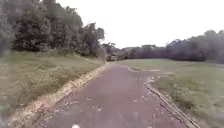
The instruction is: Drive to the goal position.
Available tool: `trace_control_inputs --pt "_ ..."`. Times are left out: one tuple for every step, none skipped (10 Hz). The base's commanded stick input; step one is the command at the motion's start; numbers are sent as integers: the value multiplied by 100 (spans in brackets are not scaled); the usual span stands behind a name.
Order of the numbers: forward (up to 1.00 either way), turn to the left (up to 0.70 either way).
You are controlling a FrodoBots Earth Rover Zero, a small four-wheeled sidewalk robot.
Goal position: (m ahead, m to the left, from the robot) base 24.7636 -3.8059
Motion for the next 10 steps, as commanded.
trace_control_inputs --pt "70 0" --pt "70 0" --pt "70 0" --pt "70 0" --pt "70 0" --pt "70 0" --pt "70 0" --pt "70 0" --pt "70 0" --pt "70 0"
